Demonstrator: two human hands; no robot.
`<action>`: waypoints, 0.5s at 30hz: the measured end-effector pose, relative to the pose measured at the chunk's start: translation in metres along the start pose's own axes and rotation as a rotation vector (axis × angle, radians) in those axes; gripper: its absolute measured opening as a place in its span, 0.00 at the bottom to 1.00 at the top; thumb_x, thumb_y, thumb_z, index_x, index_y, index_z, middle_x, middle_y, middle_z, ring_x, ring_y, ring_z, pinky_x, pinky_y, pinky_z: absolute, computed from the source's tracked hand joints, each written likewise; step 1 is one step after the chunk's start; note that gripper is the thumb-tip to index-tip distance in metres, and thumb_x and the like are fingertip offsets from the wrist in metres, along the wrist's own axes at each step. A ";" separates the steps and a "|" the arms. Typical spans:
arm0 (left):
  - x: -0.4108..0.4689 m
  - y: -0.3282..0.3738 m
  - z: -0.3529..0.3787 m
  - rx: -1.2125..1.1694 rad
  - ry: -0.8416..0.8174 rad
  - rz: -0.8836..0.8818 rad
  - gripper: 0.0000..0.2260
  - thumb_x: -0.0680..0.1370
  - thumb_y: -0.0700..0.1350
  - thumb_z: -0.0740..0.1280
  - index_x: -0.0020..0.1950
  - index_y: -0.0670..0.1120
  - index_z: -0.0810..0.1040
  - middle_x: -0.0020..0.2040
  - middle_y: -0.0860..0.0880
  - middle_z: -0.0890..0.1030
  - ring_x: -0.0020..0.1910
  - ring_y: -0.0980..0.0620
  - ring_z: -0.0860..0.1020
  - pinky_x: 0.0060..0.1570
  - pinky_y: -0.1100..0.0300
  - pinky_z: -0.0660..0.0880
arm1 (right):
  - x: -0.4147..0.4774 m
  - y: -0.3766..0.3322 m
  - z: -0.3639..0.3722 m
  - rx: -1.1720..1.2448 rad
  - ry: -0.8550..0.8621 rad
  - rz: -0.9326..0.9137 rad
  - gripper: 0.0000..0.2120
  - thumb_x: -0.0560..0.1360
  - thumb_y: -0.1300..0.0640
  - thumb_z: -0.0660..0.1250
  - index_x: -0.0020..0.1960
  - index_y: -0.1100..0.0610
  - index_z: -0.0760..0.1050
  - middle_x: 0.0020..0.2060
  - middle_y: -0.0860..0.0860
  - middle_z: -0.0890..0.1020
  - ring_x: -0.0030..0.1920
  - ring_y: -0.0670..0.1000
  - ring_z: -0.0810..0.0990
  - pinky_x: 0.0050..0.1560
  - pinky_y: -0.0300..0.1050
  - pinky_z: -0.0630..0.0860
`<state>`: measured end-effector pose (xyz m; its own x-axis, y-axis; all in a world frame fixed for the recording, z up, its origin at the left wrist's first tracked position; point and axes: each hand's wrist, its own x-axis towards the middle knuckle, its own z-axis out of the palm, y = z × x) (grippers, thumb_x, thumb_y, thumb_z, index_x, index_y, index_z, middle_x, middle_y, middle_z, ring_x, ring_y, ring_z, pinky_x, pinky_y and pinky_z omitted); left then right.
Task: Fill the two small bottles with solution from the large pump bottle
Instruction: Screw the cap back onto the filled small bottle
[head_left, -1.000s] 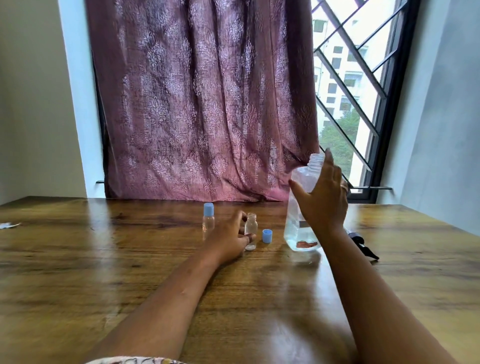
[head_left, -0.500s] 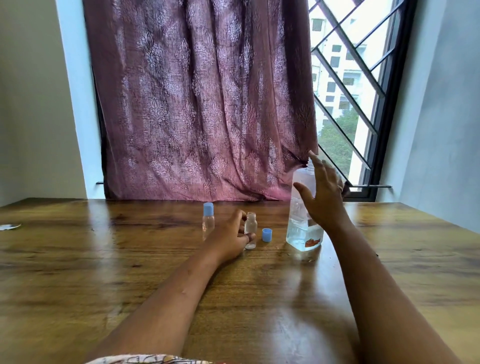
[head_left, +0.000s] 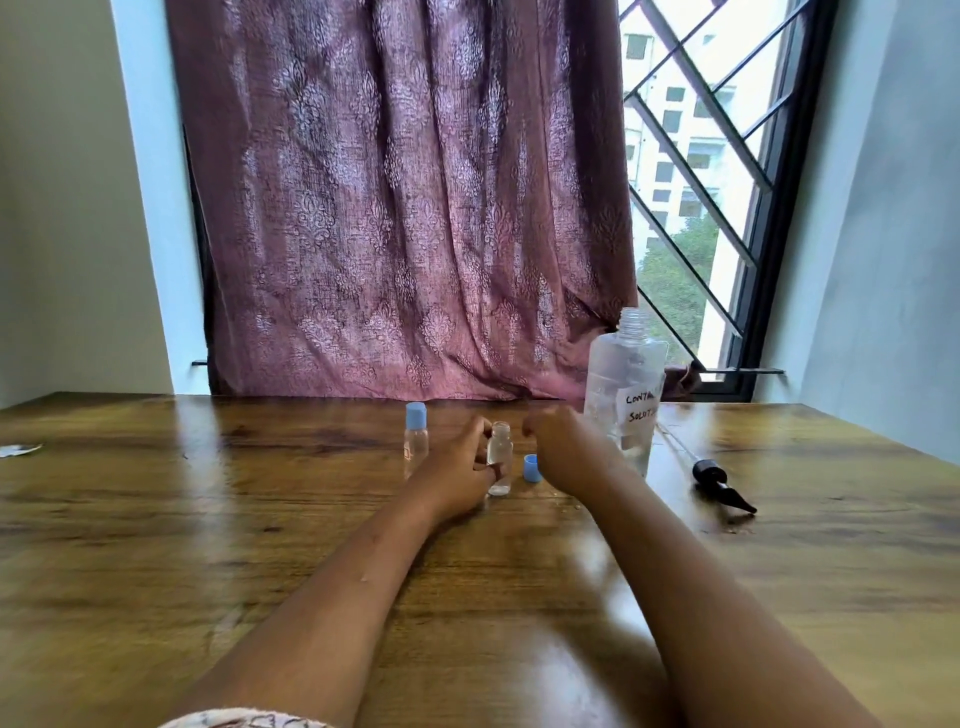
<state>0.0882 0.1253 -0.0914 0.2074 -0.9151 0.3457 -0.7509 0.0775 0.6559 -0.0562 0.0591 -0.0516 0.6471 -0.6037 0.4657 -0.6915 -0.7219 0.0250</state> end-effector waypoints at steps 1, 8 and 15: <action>0.000 0.000 0.000 -0.005 0.003 0.009 0.15 0.75 0.49 0.67 0.58 0.54 0.66 0.52 0.52 0.80 0.52 0.52 0.78 0.62 0.46 0.70 | 0.001 0.000 0.006 0.011 -0.110 -0.002 0.14 0.73 0.67 0.61 0.57 0.60 0.76 0.55 0.58 0.80 0.55 0.58 0.80 0.52 0.52 0.78; -0.001 0.002 -0.001 -0.031 -0.003 0.011 0.16 0.75 0.48 0.67 0.60 0.52 0.67 0.54 0.51 0.81 0.53 0.53 0.79 0.61 0.48 0.72 | 0.006 0.002 0.019 0.039 -0.248 -0.037 0.14 0.73 0.62 0.65 0.58 0.56 0.77 0.58 0.55 0.79 0.59 0.55 0.76 0.58 0.46 0.74; 0.000 0.000 0.000 -0.027 -0.007 0.013 0.16 0.75 0.49 0.67 0.60 0.53 0.67 0.54 0.52 0.81 0.53 0.54 0.79 0.62 0.48 0.71 | 0.004 0.007 0.015 0.127 -0.155 -0.071 0.09 0.70 0.66 0.64 0.48 0.57 0.77 0.51 0.54 0.79 0.53 0.54 0.77 0.51 0.45 0.73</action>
<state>0.0883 0.1255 -0.0909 0.1930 -0.9167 0.3499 -0.7363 0.1004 0.6691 -0.0536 0.0465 -0.0631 0.7410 -0.5880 0.3243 -0.6032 -0.7951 -0.0633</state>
